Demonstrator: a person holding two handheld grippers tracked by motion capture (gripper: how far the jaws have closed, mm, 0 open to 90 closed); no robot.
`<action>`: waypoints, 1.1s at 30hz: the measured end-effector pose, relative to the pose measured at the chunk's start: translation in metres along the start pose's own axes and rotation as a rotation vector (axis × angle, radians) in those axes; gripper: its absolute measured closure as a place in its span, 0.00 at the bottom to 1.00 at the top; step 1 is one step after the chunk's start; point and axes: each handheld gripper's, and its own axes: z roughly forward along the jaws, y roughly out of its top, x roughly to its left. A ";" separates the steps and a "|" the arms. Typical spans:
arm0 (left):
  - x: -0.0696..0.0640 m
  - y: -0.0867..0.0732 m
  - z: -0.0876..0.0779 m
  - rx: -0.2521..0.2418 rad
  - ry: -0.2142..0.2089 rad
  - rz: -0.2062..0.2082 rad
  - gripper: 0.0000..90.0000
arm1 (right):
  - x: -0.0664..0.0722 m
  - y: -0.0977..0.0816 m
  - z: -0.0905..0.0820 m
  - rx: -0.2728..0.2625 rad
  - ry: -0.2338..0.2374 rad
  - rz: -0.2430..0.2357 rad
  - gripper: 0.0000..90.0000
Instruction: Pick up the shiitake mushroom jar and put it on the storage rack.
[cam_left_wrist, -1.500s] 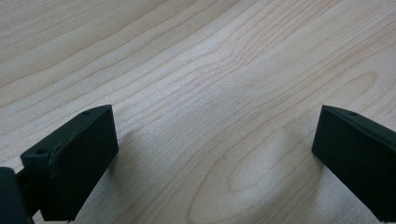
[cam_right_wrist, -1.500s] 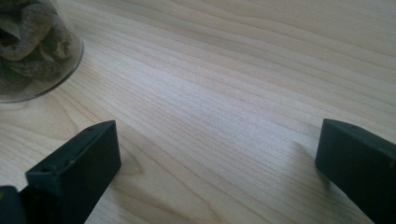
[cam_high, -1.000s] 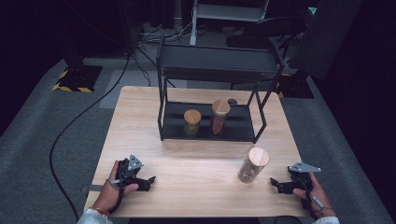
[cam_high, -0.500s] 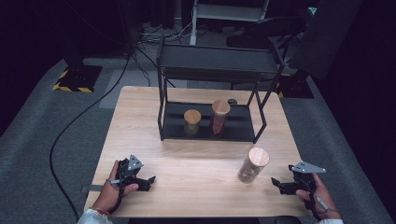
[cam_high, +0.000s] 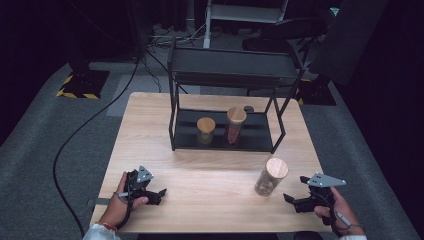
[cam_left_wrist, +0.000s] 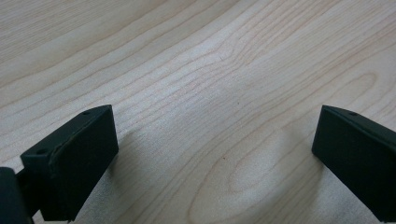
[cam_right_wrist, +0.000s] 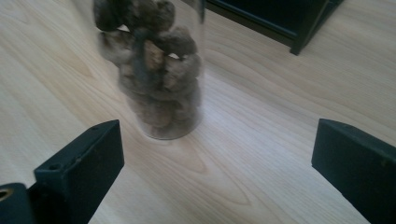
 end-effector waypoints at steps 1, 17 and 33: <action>0.000 0.000 0.000 0.000 0.000 0.000 0.00 | 0.000 0.001 0.000 0.000 0.003 0.001 0.02; 0.000 0.000 0.000 0.000 0.001 -0.001 0.00 | 0.011 0.026 -0.002 -0.015 0.063 -0.004 0.02; 0.000 0.000 0.000 0.000 0.001 -0.002 0.00 | 0.020 0.050 0.008 -0.008 0.098 -0.040 0.03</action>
